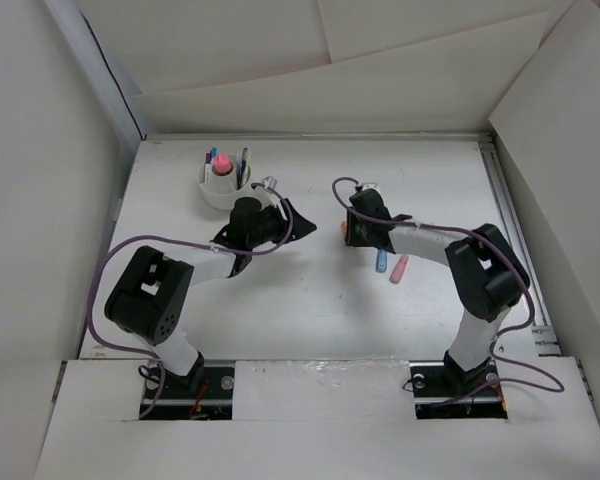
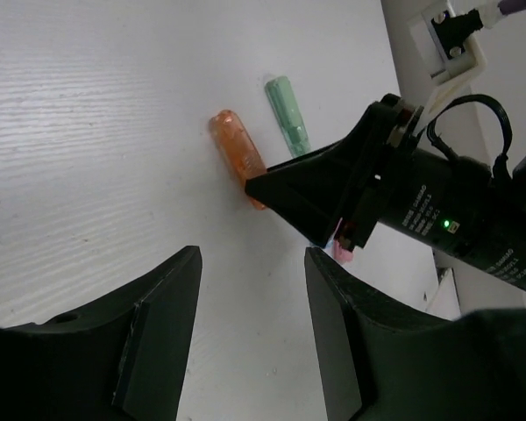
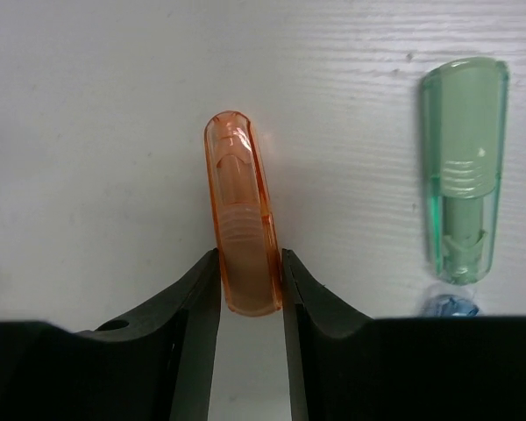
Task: Sort the stationery into containers
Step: Pick up the stationery from the center of the board, then place the stationery in the storage box.
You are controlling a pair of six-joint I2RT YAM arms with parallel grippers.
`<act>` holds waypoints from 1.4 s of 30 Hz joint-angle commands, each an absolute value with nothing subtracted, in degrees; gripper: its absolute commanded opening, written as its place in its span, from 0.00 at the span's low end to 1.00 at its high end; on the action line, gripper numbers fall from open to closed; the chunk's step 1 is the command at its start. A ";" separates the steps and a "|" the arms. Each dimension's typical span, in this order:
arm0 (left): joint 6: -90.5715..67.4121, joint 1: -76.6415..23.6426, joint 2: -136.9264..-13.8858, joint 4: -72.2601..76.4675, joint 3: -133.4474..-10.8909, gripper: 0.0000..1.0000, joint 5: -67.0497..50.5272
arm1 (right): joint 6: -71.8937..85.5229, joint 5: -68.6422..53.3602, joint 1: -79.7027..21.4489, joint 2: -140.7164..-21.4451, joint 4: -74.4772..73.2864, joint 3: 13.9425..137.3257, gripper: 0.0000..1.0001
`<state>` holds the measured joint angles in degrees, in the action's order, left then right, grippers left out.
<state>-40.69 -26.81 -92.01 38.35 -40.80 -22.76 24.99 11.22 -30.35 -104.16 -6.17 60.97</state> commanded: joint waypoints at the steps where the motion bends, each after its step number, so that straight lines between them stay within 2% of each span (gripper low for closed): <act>1: -41.40 -26.63 -92.81 40.61 -44.99 0.47 -27.42 | 22.94 5.99 -32.34 -98.02 -5.54 59.77 0.08; 5: -41.92 -26.63 -95.18 40.61 -47.02 0.52 -28.39 | 22.41 -2.62 -34.36 -95.81 -2.56 59.06 0.07; 15: -41.92 -26.63 -97.65 37.53 -48.78 0.52 -24.97 | 22.41 -3.96 -38.76 -93.43 -2.55 59.59 0.05; 22: -41.92 -26.63 -98.70 36.91 -48.78 0.41 -22.32 | 22.41 -4.48 -39.38 -91.24 -2.55 60.12 0.05; 26: -40.87 -26.63 -98.70 35.60 -48.25 0.41 -20.13 | 22.41 -3.34 -39.38 -90.62 -2.55 59.59 0.05; 30: -41.39 -26.63 -99.48 36.64 -48.78 0.39 -23.72 | 21.88 -3.86 -39.38 -90.62 -2.02 59.59 0.05; 34: -44.12 -26.63 -101.16 40.42 -48.26 0.33 -29.16 | 21.88 -3.87 -39.38 -91.14 -1.50 60.12 0.05; 42: -46.58 -26.63 -101.78 42.45 -47.73 0.20 -31.99 | 21.88 -4.39 -39.38 -91.14 -0.97 60.12 0.05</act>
